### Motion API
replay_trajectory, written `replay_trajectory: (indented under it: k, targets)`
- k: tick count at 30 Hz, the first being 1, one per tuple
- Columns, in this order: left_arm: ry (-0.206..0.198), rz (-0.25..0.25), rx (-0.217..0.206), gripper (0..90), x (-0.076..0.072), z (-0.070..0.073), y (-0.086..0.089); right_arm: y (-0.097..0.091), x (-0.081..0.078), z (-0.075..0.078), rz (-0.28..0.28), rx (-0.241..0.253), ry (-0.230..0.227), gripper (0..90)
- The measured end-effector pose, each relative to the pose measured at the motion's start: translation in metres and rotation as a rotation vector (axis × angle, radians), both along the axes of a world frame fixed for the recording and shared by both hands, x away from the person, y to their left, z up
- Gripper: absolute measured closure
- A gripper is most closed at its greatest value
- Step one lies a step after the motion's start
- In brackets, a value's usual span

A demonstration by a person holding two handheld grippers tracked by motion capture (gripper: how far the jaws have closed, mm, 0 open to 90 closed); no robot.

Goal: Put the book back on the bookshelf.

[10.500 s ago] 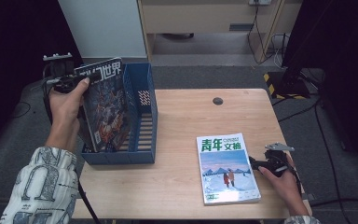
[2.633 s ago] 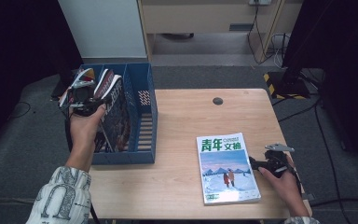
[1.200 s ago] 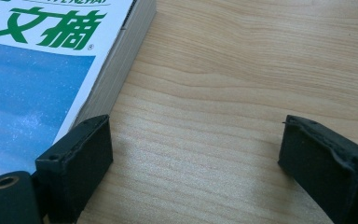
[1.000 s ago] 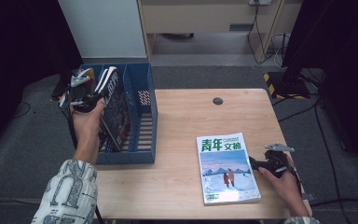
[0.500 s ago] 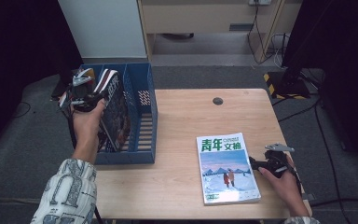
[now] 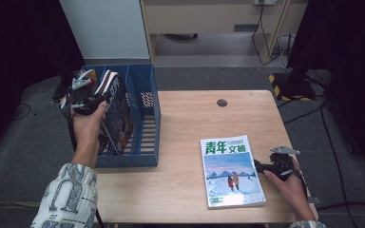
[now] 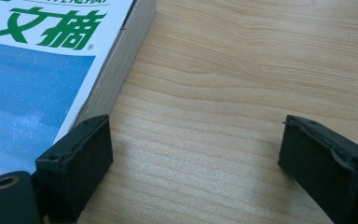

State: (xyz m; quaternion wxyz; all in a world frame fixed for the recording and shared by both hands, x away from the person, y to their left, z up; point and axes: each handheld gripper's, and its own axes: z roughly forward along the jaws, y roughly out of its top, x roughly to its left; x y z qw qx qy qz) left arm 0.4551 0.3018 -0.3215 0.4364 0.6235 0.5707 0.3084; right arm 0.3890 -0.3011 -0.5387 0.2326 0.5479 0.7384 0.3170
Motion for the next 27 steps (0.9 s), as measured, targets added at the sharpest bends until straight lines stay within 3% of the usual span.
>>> replay_trajectory:
  k: [12,22,27]
  targets:
    - [-0.010,-0.020,0.001,66.3,-0.004,0.004,0.000,0.000,0.000,0.000,-0.001,-0.001,0.000,9.8]
    - [-0.054,-0.030,-0.016,60.1,-0.009,0.018,0.004,0.000,0.000,0.000,-0.001,-0.001,0.000,9.8]
    - [-0.086,-0.038,0.002,55.0,-0.013,0.029,0.004,0.000,0.000,0.000,-0.002,0.000,0.000,9.8]
